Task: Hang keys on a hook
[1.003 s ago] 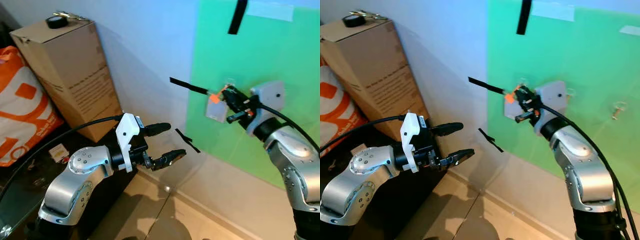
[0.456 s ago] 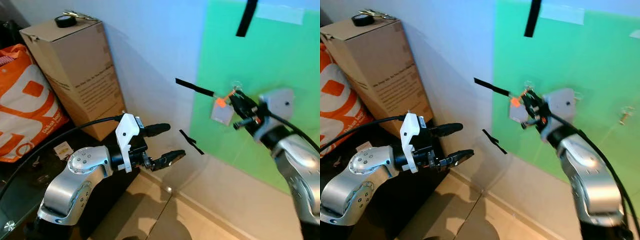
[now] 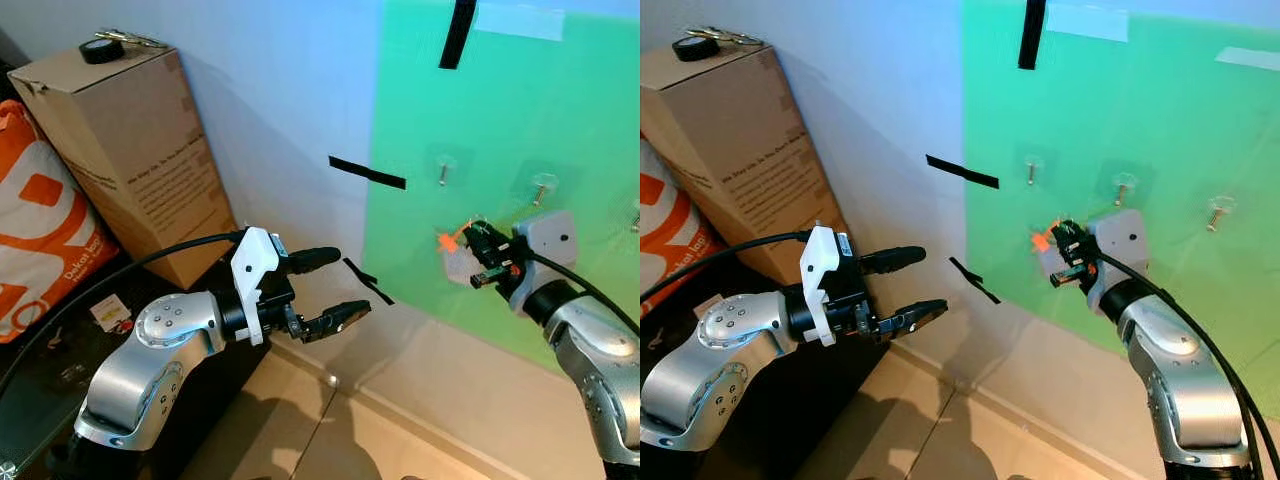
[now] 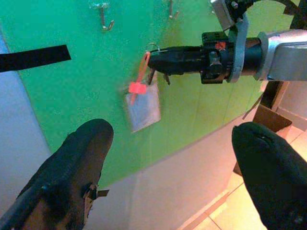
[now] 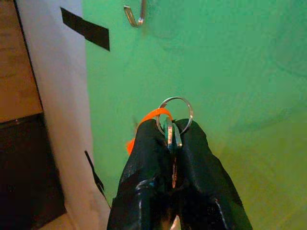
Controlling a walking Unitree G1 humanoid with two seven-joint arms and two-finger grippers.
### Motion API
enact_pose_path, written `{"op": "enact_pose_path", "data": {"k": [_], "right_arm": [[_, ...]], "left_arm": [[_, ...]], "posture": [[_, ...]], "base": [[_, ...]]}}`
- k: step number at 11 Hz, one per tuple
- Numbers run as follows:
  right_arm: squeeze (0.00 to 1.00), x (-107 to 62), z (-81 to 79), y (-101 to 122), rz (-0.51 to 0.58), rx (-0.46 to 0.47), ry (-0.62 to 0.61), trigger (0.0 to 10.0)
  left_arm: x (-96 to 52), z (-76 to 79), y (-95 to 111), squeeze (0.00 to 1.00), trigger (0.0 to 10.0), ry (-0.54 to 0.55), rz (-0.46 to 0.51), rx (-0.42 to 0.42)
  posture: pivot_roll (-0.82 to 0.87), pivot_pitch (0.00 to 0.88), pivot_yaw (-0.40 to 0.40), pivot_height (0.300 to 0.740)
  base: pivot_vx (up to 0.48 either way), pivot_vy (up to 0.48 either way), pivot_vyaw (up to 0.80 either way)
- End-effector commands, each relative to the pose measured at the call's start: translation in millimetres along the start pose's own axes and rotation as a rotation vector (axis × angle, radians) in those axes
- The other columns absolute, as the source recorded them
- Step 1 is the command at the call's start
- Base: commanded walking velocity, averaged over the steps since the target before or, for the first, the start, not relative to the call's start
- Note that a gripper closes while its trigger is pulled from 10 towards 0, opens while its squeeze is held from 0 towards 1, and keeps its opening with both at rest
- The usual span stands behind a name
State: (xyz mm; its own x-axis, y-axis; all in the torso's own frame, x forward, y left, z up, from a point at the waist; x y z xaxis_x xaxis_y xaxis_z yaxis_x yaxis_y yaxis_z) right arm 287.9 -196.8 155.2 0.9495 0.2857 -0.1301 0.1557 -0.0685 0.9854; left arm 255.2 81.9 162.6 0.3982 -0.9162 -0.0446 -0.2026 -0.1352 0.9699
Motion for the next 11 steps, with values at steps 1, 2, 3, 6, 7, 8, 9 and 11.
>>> {"op": "enact_pose_path", "data": {"k": [1,2,3,6,7,8,9,11], "right_arm": [[0.0,1.5,-7.1,5.2,0.026,-0.004,0.024,0.0],[0.0,2.5,-15.2,20.0,0.108,0.036,0.07,0.0],[0.0,2.3,-27.0,37.0,0.198,0.087,0.148,0.0],[0.0,16.1,-29.2,46.0,0.22,0.062,0.149,0.0],[0.0,18.1,-30.2,47.7,0.222,0.063,0.155,0.0],[0.0,23.0,-32.8,51.0,0.22,0.047,0.164,0.0],[0.0,28.2,-36.2,56.9,0.231,0.037,0.173,0.0],[0.0,36.4,-33.2,55.5,0.208,0.003,0.142,0.0]], "left_arm": [[0.0,0.0,2.9,1.0,10.0,-0.012,0.002,0.009],[-0.2,0.4,2.7,1.0,10.0,-0.014,0.0,0.01],[0.0,1.0,2.3,1.0,10.0,-0.018,0.0,0.01],[2.6,0.9,2.9,1.0,10.0,-0.023,0.001,0.012],[2.5,1.1,2.9,1.0,10.0,-0.023,0.0,0.011],[1.7,1.1,2.4,1.0,10.0,-0.019,-0.002,0.011],[1.4,0.8,2.5,1.0,10.0,-0.015,-0.003,0.011],[1.6,0.7,2.7,1.0,10.0,-0.012,-0.002,0.011]], "posture": [[-0.03,0.0,0.089,0.74],[-0.03,0.0,0.089,0.74],[-0.04,0.0,0.095,0.74],[-0.03,0.0,0.093,0.74],[-0.03,0.0,0.091,0.74],[-0.03,0.0,0.089,0.74],[-0.03,0.0,0.086,0.74],[-0.02,0.0,0.083,0.74]], "base": [[0.0,0.0,0.0],[0.0,0.0,0.0],[0.0,0.0,0.0],[0.0,0.0,0.0],[0.0,0.0,0.0],[0.0,0.0,0.0],[0.0,0.0,0.0],[0.0,0.0,0.0]]}}
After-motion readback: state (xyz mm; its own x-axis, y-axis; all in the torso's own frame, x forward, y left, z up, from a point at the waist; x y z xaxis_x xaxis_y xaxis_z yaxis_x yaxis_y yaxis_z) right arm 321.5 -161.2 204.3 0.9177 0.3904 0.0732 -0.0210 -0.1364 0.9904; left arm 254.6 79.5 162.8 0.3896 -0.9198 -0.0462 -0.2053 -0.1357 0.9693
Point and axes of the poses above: a point about 5 cm out from each wrist's last joint towards the gripper, its own x axis pointing out of the wrist towards the gripper, its own y axis along the axis of the wrist's last joint, z = x × y, the point moved 3 cm from there along x, pointing out of the wrist towards the gripper, and after that the axes turned 15 degrees about x, right-handed, at the moved point
